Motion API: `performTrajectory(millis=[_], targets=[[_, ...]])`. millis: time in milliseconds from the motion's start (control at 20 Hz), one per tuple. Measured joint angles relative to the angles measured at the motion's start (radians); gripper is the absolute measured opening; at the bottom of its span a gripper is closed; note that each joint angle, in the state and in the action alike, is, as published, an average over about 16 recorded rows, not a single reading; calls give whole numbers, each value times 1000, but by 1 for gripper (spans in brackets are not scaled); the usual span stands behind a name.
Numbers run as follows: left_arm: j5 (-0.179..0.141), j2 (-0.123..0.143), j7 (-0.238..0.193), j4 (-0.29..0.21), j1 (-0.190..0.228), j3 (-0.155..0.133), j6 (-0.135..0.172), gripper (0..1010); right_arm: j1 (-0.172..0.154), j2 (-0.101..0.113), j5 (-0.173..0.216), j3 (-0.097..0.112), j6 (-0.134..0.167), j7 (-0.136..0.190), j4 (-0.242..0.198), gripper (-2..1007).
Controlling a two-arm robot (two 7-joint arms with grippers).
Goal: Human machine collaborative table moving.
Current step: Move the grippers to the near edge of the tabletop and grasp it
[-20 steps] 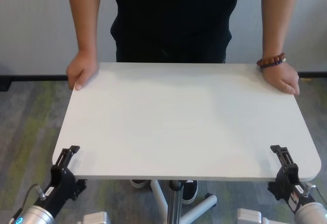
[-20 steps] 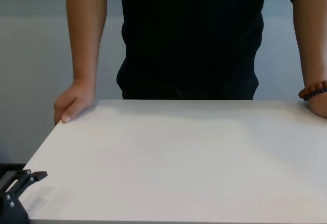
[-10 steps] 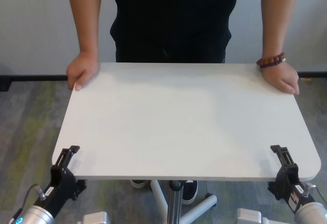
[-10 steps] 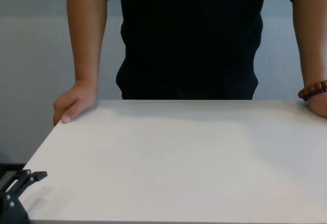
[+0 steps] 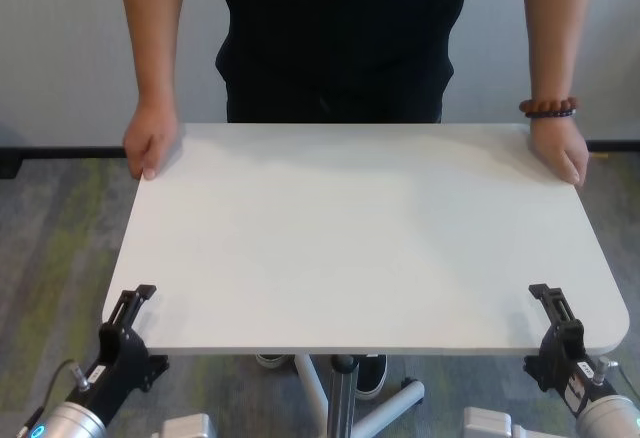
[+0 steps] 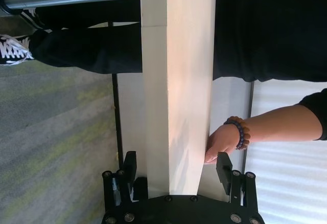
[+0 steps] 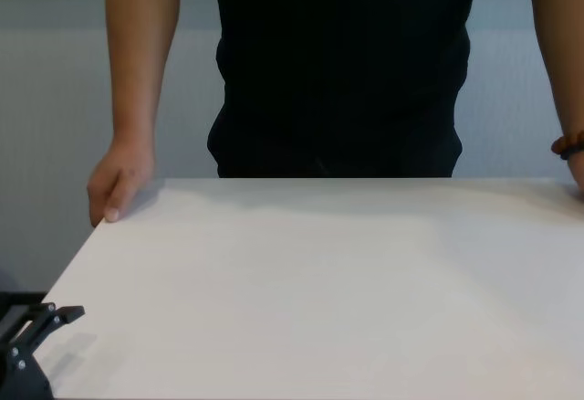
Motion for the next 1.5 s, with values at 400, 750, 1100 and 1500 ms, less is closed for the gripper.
performTrajectory(millis=[400, 750, 1100, 1500], targets=[[0, 0, 0, 0, 0, 0, 0, 873, 0, 0, 0, 0, 1, 0, 0, 790], [0, 0, 0, 0, 0, 0, 0, 671, 0, 0, 0, 0, 1, 0, 0, 562], [0, 0, 0, 0, 0, 0, 0, 486, 0, 0, 0, -1, 1, 0, 0, 373], [0, 0, -1, 0, 0, 0, 0, 377, 0, 0, 0, -1, 1, 1, 0, 287]])
